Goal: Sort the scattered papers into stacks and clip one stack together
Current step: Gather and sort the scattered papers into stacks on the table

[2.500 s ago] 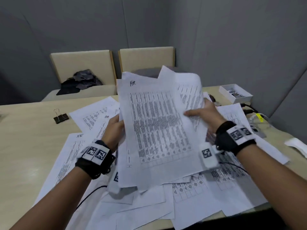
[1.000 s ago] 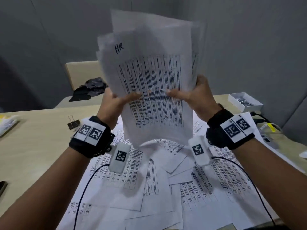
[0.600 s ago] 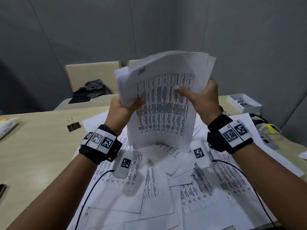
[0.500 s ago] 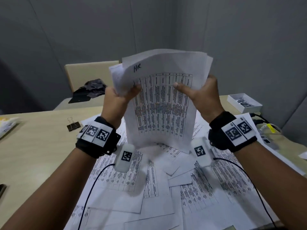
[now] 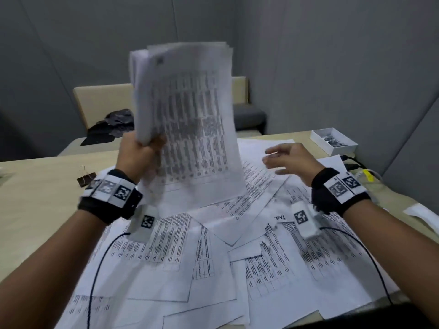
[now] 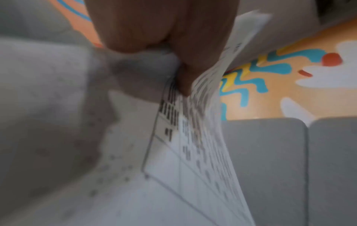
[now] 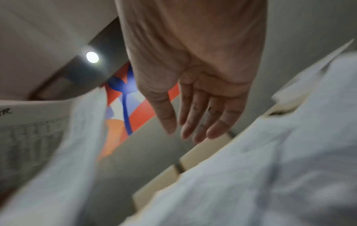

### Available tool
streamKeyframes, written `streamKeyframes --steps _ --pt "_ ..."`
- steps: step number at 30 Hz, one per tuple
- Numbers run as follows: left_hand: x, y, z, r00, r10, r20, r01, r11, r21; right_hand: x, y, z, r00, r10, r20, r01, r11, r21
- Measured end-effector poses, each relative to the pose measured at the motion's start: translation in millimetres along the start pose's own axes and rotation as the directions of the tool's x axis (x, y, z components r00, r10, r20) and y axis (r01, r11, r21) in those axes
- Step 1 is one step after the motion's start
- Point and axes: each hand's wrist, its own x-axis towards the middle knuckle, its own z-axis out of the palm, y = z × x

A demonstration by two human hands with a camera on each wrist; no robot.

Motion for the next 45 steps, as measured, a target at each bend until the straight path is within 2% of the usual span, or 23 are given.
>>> streamKeyframes --steps 2,4,6,8,10,12,14,18,22,24,27,31,34,36,38,40,42,45 --pt "3 -7 -8 0.991 -0.113 0.070 0.113 0.994 0.004 8 23 -31 0.986 0.071 -0.154 -0.085 0.992 -0.089" --pt "0 -20 -9 0.967 -0.207 0.150 0.201 0.978 0.054 12 45 -54 0.956 0.179 -0.230 -0.219 0.962 -0.161" --pt "-5 -41 -4 0.935 -0.288 0.207 0.258 0.952 0.164 9 63 -63 0.923 0.339 -0.181 -0.367 0.917 -0.156" --pt "-12 -62 2 0.883 -0.399 0.248 0.308 0.890 0.337 1 70 -56 0.893 0.440 -0.094 -0.449 0.881 -0.147" --pt "-21 -77 10 0.803 -0.508 0.312 0.351 0.825 0.442 -2 71 -42 0.890 0.452 -0.054 -0.455 0.883 -0.115" --pt "-29 -85 16 0.733 -0.575 0.363 0.429 0.805 0.410 -3 63 -25 0.902 0.431 -0.011 -0.431 0.902 -0.020" --pt "-33 -86 20 0.723 -0.586 0.365 0.468 0.805 0.365 2 56 -9 0.911 0.412 -0.011 -0.410 0.909 0.075" --pt "-39 -86 21 0.710 -0.596 0.376 0.504 0.802 0.319 16 54 18 0.950 0.291 -0.108 -0.285 0.956 0.069" --pt "-38 -97 10 0.668 -0.633 0.393 0.603 0.769 0.213 9 41 28 0.981 0.082 -0.178 -0.118 0.972 -0.202" --pt "-38 -97 8 0.658 -0.638 0.400 0.624 0.759 0.185 1 25 16 0.970 -0.066 -0.236 0.003 0.966 -0.258" --pt "-38 -92 10 0.656 -0.635 0.408 0.617 0.762 0.196 -7 -5 -13 0.906 -0.302 -0.298 0.213 0.931 -0.296" --pt "-37 -87 9 0.636 -0.661 0.397 0.627 0.743 0.234 -21 -51 -62 0.764 -0.557 -0.324 0.436 0.818 -0.376" --pt "-37 -79 6 0.641 -0.663 0.388 0.611 0.746 0.266 -27 -73 -92 0.692 -0.604 -0.395 0.504 0.796 -0.334" --pt "-34 -73 7 0.656 -0.638 0.404 0.593 0.766 0.248 -27 -81 -102 0.672 -0.601 -0.433 0.527 0.799 -0.290" --pt "-30 -67 9 0.700 -0.587 0.407 0.561 0.805 0.194 -20 -79 -101 0.711 -0.572 -0.409 0.576 0.807 -0.127" --pt "-27 -57 12 0.723 -0.547 0.421 0.546 0.827 0.137 -11 -65 -87 0.794 -0.507 -0.335 0.546 0.837 0.027" --pt "-30 -48 17 0.733 -0.508 0.453 0.542 0.838 0.062 0 -39 -66 0.877 -0.402 -0.263 0.422 0.906 0.022" --pt "-41 -40 28 0.722 -0.467 0.511 0.599 0.791 -0.123 2 7 -24 0.976 -0.125 -0.180 0.145 0.984 0.107"
